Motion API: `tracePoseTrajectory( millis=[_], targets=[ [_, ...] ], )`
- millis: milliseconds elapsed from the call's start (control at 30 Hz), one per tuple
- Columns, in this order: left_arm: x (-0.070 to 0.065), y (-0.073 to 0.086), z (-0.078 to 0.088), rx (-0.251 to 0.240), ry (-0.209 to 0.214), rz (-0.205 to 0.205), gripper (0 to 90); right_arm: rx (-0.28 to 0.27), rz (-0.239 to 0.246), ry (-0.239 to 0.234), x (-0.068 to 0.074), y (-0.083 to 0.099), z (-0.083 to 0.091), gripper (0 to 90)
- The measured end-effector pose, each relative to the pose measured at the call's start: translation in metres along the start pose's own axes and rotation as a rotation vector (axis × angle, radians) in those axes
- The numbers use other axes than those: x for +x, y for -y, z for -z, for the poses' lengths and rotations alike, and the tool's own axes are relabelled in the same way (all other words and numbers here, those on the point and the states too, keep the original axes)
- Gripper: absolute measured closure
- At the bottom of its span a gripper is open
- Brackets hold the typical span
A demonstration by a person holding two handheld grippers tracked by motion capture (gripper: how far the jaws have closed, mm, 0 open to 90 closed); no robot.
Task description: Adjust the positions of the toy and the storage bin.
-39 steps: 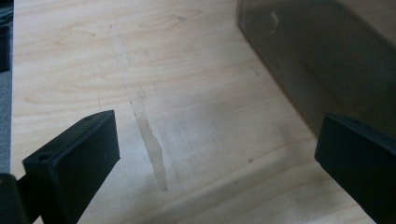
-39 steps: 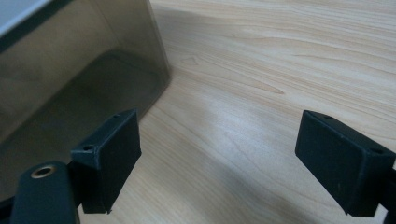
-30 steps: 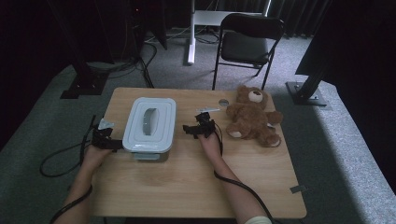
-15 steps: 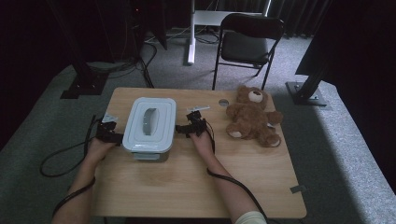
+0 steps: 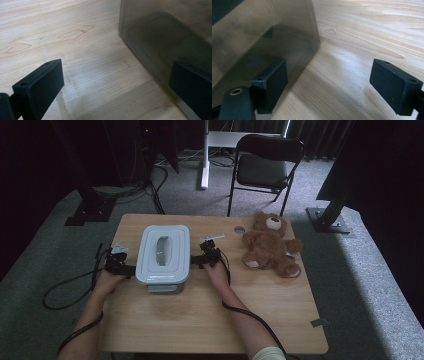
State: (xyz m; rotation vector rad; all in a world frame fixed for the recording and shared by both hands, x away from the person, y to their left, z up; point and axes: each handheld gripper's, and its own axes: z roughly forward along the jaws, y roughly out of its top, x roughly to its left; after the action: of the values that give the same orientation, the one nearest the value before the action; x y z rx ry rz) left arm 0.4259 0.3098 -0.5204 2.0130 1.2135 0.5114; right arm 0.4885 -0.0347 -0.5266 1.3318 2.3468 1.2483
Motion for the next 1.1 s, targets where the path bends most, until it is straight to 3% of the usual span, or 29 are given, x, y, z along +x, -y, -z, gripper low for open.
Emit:
tracePoseTrajectory(
  millis=[133, 267, 367, 633, 800, 1100],
  targets=[
    [-0.006, 0.001, -0.001, -0.007, 0.009, -0.001, 0.6, -0.013, -0.008, -0.003, -0.004, 0.002, 0.000, 15.1],
    [-0.010, 0.001, -0.001, -0.008, 0.011, -0.015, 0.6, 0.000, -0.013, -0.022, -0.010, 0.004, -0.001, 15.4],
    [-0.013, 0.001, 0.000, -0.007, 0.005, -0.022, 0.7, 0.002, 0.009, -0.031, -0.011, 0.005, 0.000, 18.3],
    [-0.021, 0.003, 0.001, -0.015, 0.008, -0.031, 0.7, 0.023, -0.008, -0.070, -0.015, 0.009, 0.003, 20.5],
    [-0.029, 0.004, 0.004, -0.008, 0.007, -0.047, 0.7, 0.017, 0.028, -0.073, -0.013, 0.015, 0.010, 21.1],
    [-0.042, 0.009, 0.009, -0.002, 0.022, -0.058, 0.7, 0.012, 0.036, -0.100, -0.011, 0.025, 0.021, 21.9]
  ],
)
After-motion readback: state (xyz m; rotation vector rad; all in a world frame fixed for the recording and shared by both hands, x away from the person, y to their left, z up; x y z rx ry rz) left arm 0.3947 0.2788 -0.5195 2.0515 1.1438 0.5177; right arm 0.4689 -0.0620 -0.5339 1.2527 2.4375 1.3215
